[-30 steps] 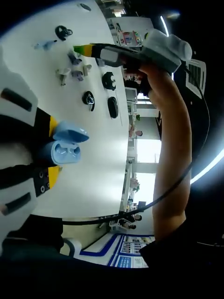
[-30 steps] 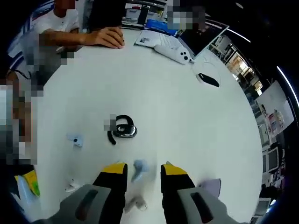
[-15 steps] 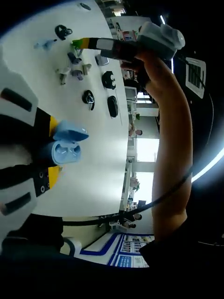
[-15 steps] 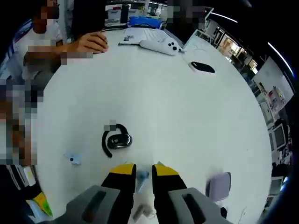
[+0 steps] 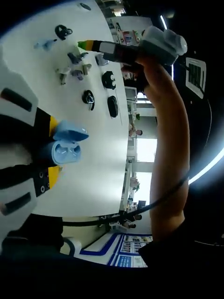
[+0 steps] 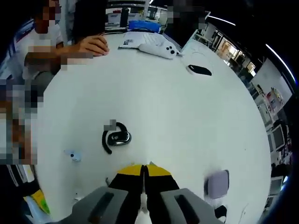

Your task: Pick up the earbuds from the table and place the earbuds into the earbud case

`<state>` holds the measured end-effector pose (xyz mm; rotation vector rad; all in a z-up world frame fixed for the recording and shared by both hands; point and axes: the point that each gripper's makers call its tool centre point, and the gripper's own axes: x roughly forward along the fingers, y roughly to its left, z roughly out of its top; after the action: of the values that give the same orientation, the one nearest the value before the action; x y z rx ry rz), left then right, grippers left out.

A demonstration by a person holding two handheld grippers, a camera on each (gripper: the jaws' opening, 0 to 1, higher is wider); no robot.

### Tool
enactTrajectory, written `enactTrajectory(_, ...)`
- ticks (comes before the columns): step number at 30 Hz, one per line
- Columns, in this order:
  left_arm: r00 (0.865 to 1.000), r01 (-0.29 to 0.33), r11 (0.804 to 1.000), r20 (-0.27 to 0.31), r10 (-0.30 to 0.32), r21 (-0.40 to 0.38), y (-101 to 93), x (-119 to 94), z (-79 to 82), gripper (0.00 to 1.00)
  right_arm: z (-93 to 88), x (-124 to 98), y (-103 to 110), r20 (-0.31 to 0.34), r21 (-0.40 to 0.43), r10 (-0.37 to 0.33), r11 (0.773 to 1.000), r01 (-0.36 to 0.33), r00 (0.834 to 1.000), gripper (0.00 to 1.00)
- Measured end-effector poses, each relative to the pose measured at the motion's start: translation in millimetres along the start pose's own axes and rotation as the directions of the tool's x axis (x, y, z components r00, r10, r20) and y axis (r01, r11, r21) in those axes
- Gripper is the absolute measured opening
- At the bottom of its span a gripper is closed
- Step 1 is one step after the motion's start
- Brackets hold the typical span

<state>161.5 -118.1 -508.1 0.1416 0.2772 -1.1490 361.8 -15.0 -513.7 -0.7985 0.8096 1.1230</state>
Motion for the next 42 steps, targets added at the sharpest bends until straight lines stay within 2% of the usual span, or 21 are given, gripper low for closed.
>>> enactTrajectory(10,1.0,0.0,1.0,0.0,0.0,-0.001,0.1,-0.6,-0.1,0.19,-6.9,-14.2,-15.4,0.017,0.032,-0.03,0.999,0.03,0.999,0.01)
enactTrajectory(17,1.0,0.003,1.0,0.001,-0.003,-0.004,0.2,-0.4,0.0,0.19,-30.6,-24.0,-14.4,-0.009,0.038,-0.02,0.999,0.02,1.0,0.05)
enactTrajectory(26,1.0,0.005,1.0,0.002,-0.005,-0.003,-0.4,0.6,0.2,0.19,-37.1,-34.8,-24.8,0.045,0.102,-0.047,0.994,0.042,0.998,0.05)
enactTrajectory(32,1.0,0.004,1.0,0.001,-0.004,-0.005,-0.5,0.9,0.5,0.19,-53.9,-30.7,-21.2,0.021,0.119,-0.034,0.992,0.031,0.999,0.05)
enactTrajectory(42,1.0,0.0,1.0,0.001,0.0,-0.006,-1.4,1.3,0.7,0.19,-59.6,-32.7,-8.3,0.017,0.114,-0.018,0.993,0.016,1.0,0.05)
